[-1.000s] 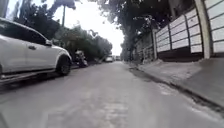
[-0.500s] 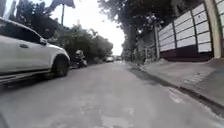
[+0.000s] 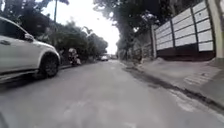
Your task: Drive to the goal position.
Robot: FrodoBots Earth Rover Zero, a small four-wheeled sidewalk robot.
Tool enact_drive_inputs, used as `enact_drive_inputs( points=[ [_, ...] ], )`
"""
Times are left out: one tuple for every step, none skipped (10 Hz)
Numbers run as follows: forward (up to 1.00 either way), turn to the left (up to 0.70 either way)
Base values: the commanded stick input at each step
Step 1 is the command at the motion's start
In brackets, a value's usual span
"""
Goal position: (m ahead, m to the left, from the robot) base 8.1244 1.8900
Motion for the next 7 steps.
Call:
enact_drive_inputs(
  points=[
    [0.7,0.0],
    [0.7,0.0],
    [0.7,0.0],
    [0.7,0.0],
    [0.7,0.0],
    [0.7,0.0],
    [0.7,0.0]
  ],
)
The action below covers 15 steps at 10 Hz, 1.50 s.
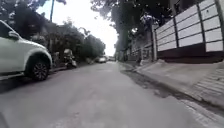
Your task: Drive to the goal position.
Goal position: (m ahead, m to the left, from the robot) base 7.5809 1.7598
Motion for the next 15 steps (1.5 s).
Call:
enact_drive_inputs(
  points=[
    [0.7,0.0],
    [0.7,0.0],
    [0.7,0.0],
    [0.7,0.0],
    [0.7,0.0],
    [0.7,0.0],
    [0.7,0.0],
    [0.7,0.0],
    [0.7,0.0],
    [0.7,0.0],
    [0.7,0.0],
    [0.7,0.0],
    [0.7,0.0],
    [0.7,0.0],
    [0.7,0.0]
  ],
)
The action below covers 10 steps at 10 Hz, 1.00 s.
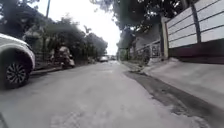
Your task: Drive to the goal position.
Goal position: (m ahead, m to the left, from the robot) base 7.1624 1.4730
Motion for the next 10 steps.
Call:
enact_drive_inputs(
  points=[
    [0.7,0.0],
    [0.7,0.0],
    [0.7,0.0],
    [0.7,0.0],
    [0.7,0.0],
    [0.7,0.0],
    [0.7,0.0],
    [0.7,0.0],
    [0.7,0.0],
    [0.7,0.0]
  ],
)
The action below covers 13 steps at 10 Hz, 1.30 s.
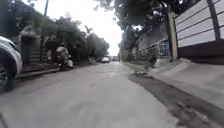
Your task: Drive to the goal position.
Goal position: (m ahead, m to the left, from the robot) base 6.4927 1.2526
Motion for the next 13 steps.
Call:
enact_drive_inputs(
  points=[
    [0.7,0.0],
    [0.7,0.0],
    [0.7,0.0],
    [0.7,0.0],
    [0.7,0.0],
    [0.7,0.0],
    [0.7,0.0],
    [0.7,0.0],
    [0.7,0.0],
    [0.7,0.0],
    [0.7,0.0],
    [0.7,0.0],
    [0.78,0.0]
  ],
)
